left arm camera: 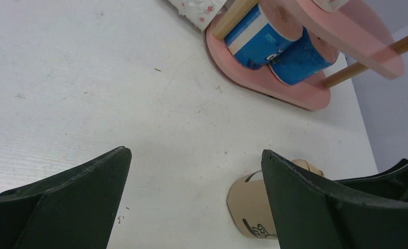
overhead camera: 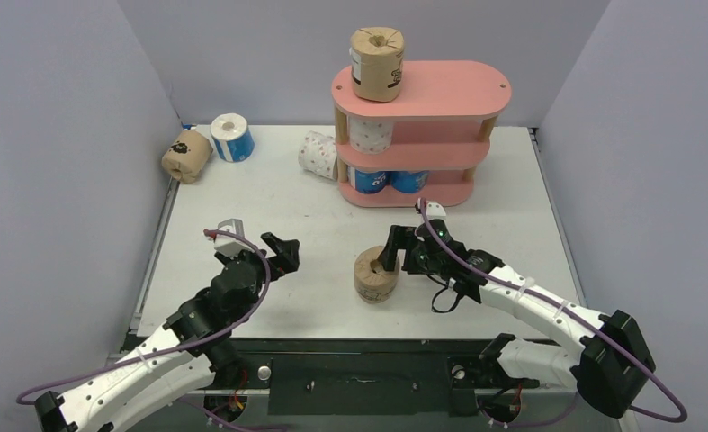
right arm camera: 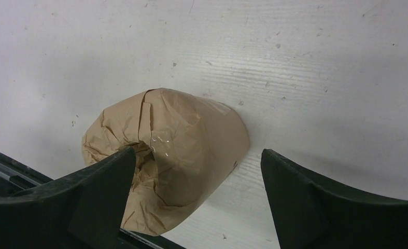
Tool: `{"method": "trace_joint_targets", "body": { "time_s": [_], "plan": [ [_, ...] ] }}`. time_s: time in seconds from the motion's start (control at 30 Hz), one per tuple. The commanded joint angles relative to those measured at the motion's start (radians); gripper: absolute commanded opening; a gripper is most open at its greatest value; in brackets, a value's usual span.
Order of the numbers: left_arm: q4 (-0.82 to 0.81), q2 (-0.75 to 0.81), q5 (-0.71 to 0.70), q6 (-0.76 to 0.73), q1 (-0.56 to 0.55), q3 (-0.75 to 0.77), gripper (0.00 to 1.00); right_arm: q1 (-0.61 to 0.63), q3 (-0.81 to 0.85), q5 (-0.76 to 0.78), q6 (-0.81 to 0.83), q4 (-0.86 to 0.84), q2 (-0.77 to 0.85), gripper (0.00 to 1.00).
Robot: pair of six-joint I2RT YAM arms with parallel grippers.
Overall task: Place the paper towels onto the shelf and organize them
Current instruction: Pick up the paper towel from the center of the board.
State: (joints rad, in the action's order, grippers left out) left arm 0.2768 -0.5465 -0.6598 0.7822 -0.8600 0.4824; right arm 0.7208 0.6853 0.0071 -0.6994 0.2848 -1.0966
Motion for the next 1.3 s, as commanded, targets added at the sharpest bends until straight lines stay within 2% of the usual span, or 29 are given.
{"method": "trace_joint_targets", "body": {
  "time_s": [0.0, 0.17, 0.47, 0.77, 0.9, 1.1, 1.27],
  "plan": [
    [-0.052, 0.029, -0.071, 0.022, 0.008, -0.015, 0.96, 0.006, 0.062, -0.040, 0.014, -0.035, -0.030, 0.86],
    [-0.062, 0.023, -0.070, 0.025, 0.013, -0.034, 0.96, 0.007, 0.052, -0.013, 0.031, -0.017, -0.040, 0.84],
    [-0.107, 0.001, -0.057, 0.038, 0.025, -0.068, 0.96, 0.019, 0.043, -0.039, 0.057, 0.000, -0.048, 0.73],
    [-0.108, -0.016, -0.037, 0.050, 0.031, -0.070, 0.96, 0.039, 0.052, -0.037, 0.054, 0.014, -0.102, 0.67],
    [-0.108, -0.010, -0.031, 0.052, 0.035, -0.075, 0.96, 0.048, 0.064, -0.032, 0.053, 0.025, -0.124, 0.61],
    [-0.107, -0.012, -0.022, 0.049, 0.040, -0.072, 0.96, 0.050, 0.092, 0.015, 0.058, 0.061, -0.104, 0.43],
    [-0.102, -0.009, -0.020, 0.043, 0.043, -0.063, 0.96, 0.044, 0.176, 0.070, 0.075, 0.149, -0.035, 0.38]
  ]
}}
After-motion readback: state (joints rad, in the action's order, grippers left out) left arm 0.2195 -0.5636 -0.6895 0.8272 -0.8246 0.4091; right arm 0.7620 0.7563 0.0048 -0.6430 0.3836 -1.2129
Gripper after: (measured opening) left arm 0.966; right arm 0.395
